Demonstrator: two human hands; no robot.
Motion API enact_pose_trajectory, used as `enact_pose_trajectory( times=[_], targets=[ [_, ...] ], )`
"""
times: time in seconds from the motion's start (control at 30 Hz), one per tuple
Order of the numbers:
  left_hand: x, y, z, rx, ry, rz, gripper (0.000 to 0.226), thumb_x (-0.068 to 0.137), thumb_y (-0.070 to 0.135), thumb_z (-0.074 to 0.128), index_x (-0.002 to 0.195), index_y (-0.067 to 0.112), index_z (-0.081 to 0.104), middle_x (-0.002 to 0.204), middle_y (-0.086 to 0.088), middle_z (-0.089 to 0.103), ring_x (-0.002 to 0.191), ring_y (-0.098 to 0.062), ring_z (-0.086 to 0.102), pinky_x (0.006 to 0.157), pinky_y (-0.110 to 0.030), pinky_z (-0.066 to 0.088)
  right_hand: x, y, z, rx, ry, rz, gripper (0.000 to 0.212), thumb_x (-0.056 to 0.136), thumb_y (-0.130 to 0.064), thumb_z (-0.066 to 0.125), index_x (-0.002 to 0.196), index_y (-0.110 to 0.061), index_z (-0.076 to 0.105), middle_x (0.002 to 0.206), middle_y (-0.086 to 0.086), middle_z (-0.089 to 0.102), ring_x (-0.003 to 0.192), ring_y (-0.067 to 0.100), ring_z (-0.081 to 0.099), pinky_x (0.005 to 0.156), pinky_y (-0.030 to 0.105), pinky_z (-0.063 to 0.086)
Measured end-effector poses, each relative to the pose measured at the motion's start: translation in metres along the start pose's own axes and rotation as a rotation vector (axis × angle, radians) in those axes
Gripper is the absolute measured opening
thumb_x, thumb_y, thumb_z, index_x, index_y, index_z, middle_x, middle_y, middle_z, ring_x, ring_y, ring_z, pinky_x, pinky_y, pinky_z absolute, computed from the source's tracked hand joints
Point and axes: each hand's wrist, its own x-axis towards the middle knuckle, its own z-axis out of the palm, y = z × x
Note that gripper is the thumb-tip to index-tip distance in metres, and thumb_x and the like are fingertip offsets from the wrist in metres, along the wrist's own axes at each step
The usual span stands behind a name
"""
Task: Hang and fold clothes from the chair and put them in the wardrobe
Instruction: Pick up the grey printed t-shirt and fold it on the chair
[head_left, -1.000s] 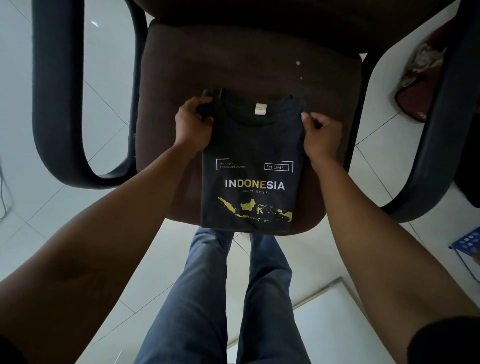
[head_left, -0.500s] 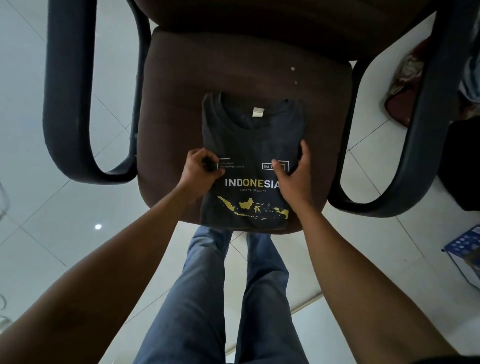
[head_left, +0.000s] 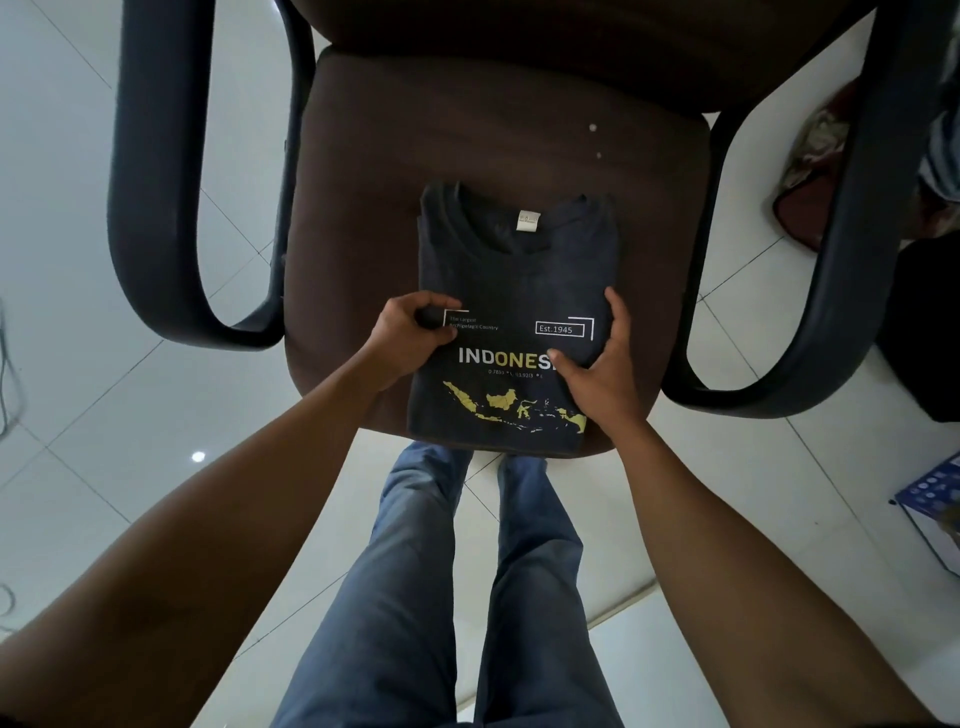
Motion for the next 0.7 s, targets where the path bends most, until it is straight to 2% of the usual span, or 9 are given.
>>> enact_pose_trajectory(
  times=[0.07, 0.13, 0.23, 0.3, 0.4, 0.57, 0.7],
  targets=[
    [-0.001, 0.000, 0.002, -0.015, 0.010, 0.019, 0.038, 0.081, 0.007, 0.079, 0.111, 0.029, 0.070, 0.110, 0.001, 0.065, 0.099, -0.013, 0.063, 0.091, -0.031, 0.056, -0.002, 0.000, 0.002, -0.004, -0.041, -0.006, 0.094, 0.081, -0.013, 0.081, 0.152, -0.037, 0.025, 0.144, -0.008, 0.044, 0.122, 0.004, 0.051, 0.085, 0.002, 0.045],
    [-0.002, 0.001, 0.004, -0.010, -0.042, 0.038, 0.042, 0.080, 0.006, 0.079, 0.114, 0.029, 0.069, 0.116, 0.001, 0.061, 0.105, -0.013, 0.061, 0.093, -0.030, 0.054, -0.001, -0.002, 0.003, -0.048, -0.108, -0.002, 0.088, 0.083, -0.014, 0.080, 0.151, -0.038, 0.031, 0.137, -0.011, 0.048, 0.119, 0.001, 0.053, 0.084, 0.003, 0.046],
    [0.000, 0.003, 0.004, 0.031, -0.136, 0.031, 0.045, 0.079, 0.009, 0.080, 0.112, 0.036, 0.069, 0.123, -0.004, 0.059, 0.112, -0.019, 0.060, 0.097, -0.035, 0.054, 0.003, -0.008, 0.003, -0.107, -0.169, -0.002, 0.076, 0.084, -0.016, 0.080, 0.148, -0.033, 0.044, 0.135, -0.003, 0.055, 0.118, 0.010, 0.057, 0.091, 0.013, 0.050],
    [-0.003, 0.008, 0.001, -0.019, -0.177, 0.006, 0.046, 0.081, 0.003, 0.077, 0.116, 0.032, 0.069, 0.122, -0.004, 0.063, 0.111, -0.019, 0.063, 0.094, -0.033, 0.056, 0.003, -0.014, 0.001, -0.100, -0.164, 0.018, 0.072, 0.082, -0.016, 0.081, 0.145, -0.030, 0.049, 0.135, 0.000, 0.057, 0.118, 0.013, 0.058, 0.099, 0.025, 0.051],
    [-0.014, 0.019, -0.010, -0.085, -0.209, -0.015, 0.047, 0.084, -0.002, 0.073, 0.123, 0.024, 0.067, 0.119, -0.002, 0.063, 0.107, -0.016, 0.063, 0.088, -0.024, 0.056, -0.005, -0.023, -0.007, -0.020, -0.131, 0.093, 0.070, 0.081, -0.016, 0.082, 0.143, -0.032, 0.052, 0.135, -0.002, 0.058, 0.119, 0.015, 0.058, 0.100, 0.032, 0.052],
    [-0.035, 0.044, -0.030, -0.083, -0.299, 0.033, 0.054, 0.080, 0.002, 0.079, 0.128, 0.022, 0.063, 0.122, -0.005, 0.064, 0.110, -0.018, 0.065, 0.088, -0.031, 0.059, -0.032, -0.042, -0.024, 0.145, -0.099, 0.182, 0.068, 0.080, -0.014, 0.082, 0.139, -0.034, 0.055, 0.130, -0.005, 0.059, 0.116, 0.016, 0.059, 0.091, 0.029, 0.055],
    [-0.050, 0.077, -0.029, -0.018, -0.359, 0.071, 0.054, 0.078, 0.001, 0.079, 0.123, 0.028, 0.064, 0.121, -0.006, 0.065, 0.109, -0.018, 0.066, 0.089, -0.035, 0.059, -0.063, -0.049, -0.042, 0.228, -0.038, 0.217, 0.066, 0.079, -0.016, 0.083, 0.136, -0.038, 0.055, 0.129, -0.003, 0.060, 0.114, 0.019, 0.060, 0.096, 0.046, 0.055]
  ],
)
